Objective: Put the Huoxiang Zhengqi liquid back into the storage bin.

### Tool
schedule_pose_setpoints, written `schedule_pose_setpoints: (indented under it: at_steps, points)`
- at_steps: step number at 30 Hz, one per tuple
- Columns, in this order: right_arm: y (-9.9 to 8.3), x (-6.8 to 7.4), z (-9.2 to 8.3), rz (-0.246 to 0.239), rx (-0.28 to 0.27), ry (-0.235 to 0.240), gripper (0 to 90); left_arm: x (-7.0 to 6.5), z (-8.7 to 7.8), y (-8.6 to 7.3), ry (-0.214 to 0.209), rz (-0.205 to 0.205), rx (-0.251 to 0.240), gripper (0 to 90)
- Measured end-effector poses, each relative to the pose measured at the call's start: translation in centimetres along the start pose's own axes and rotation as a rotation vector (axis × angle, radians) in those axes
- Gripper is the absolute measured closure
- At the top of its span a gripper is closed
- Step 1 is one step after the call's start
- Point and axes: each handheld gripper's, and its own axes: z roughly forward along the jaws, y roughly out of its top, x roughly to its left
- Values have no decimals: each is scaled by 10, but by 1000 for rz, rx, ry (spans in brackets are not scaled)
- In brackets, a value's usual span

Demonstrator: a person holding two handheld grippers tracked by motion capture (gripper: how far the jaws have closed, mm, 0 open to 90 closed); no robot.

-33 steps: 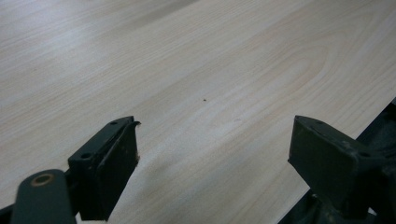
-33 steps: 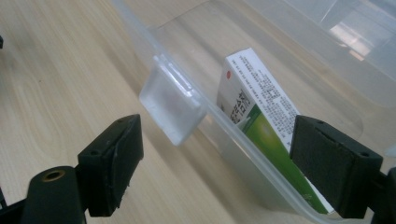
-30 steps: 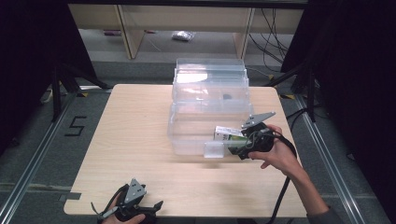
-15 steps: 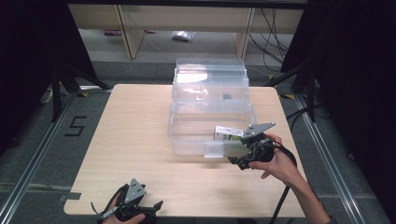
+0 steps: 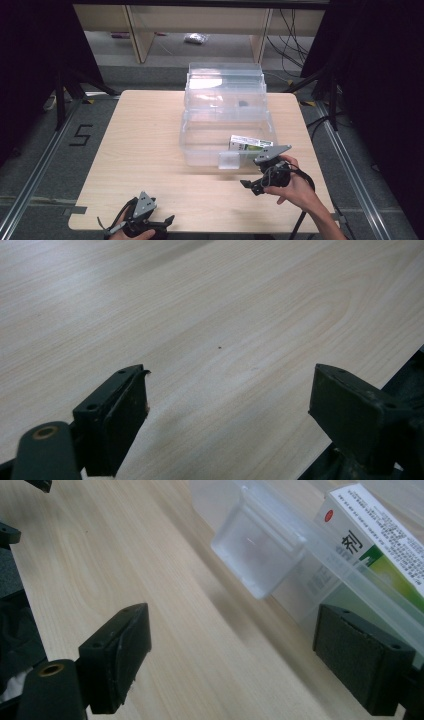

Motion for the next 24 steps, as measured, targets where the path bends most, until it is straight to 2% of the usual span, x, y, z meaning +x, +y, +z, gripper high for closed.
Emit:
schedule_pose_setpoints:
  at_steps: [2, 3, 4, 5, 6, 8, 9, 11, 12, 13, 14, 17, 19, 20, 21, 22, 23, 24]
  points:
    - [-2, 3, 1, 26, 13, 7, 166, 0, 0, 0, 5, 2, 2, 150]
    - [-3, 2, 3, 3, 0, 4, 166, 0, 0, 0, 0, 3, 2, 150]
    - [-4, 4, 2, 11, 15, 4, 166, 0, 0, 0, -1, 2, 2, 150]
    - [-5, 4, 4, -5, 7, -6, 166, -1, 0, 0, -5, -9, -6, 150]
    - [-6, 5, 5, 11, 6, -1, 166, 0, -1, 0, -8, -3, -1, 150]
    - [-10, 7, 6, 2, -6, -4, 166, 0, 0, 0, -12, -5, -4, 150]
    - [-11, 8, 4, 8, 7, -3, 166, -1, 0, 0, -12, -5, -4, 150]
    - [-14, 9, 5, 13, 0, -5, 166, -1, 1, 0, -15, -12, -14, 150]
    - [-15, 10, 6, 25, -15, -23, 166, -2, 1, -1, -8, -14, -20, 150]
    - [-16, 10, 5, 19, -2, -10, 166, -2, 1, -1, -11, -16, -20, 150]
    - [-18, 12, 7, 36, -25, -23, 166, -2, 0, 0, -15, -14, -15, 150]
    - [-23, 14, 8, 28, -7, -18, 167, -3, 0, -1, -9, -16, -22, 150]
    - [-26, 17, 10, 27, -2, -12, 166, -3, 0, -1, -10, -14, -23, 150]
    - [-28, 19, 12, 43, 3, -14, 166, -1, 0, 0, 0, 4, -10, 150]
    - [-29, 21, 13, 59, 1, -19, 166, -2, -1, 0, -4, 2, -5, 150]
    - [-31, 21, 14, 34, -5, -28, 166, -2, -2, 0, -18, 4, -6, 150]
    - [-32, 22, 15, 43, 3, -33, 166, -1, -2, 0, -13, 18, 1, 150]
    - [-35, 24, 17, 43, -5, -42, 167, -2, -1, 0, -9, 7, -12, 150]
